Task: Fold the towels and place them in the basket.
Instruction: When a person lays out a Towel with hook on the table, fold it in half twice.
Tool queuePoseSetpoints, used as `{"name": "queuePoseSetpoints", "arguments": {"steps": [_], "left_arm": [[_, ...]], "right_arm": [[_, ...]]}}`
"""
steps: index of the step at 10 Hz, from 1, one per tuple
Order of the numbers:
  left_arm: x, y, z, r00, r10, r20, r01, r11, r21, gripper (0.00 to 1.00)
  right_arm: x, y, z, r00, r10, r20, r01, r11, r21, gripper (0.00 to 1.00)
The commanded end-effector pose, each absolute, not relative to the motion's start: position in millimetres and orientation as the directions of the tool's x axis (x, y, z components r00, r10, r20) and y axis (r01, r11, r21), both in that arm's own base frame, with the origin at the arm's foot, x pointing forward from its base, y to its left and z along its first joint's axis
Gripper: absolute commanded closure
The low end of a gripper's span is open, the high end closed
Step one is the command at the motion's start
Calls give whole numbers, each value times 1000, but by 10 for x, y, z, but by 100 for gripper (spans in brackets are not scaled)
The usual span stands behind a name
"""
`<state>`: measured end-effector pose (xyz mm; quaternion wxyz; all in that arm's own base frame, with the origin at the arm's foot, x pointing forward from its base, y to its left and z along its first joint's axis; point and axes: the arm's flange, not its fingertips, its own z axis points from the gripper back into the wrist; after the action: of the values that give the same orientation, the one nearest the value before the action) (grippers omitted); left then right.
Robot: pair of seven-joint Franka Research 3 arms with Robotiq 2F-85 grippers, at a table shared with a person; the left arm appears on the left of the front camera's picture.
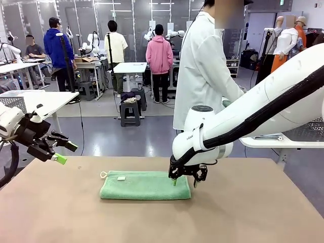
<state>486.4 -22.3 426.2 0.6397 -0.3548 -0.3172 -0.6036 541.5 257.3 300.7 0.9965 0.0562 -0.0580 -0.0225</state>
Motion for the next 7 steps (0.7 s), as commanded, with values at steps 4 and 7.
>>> {"name": "queuePoseSetpoints", "arguments": {"steps": [4,7], "left_arm": [[4838,-228,4267,63,-562,824,998,27,-58,0],[4838,-228,4267,63,-562,824,998,27,-58,0]], "right_arm": [[5458,2673,2977,986,-123,114,114,990,82,34],[5451,2684,2956,988,-103,115,96,993,67,34]]}}
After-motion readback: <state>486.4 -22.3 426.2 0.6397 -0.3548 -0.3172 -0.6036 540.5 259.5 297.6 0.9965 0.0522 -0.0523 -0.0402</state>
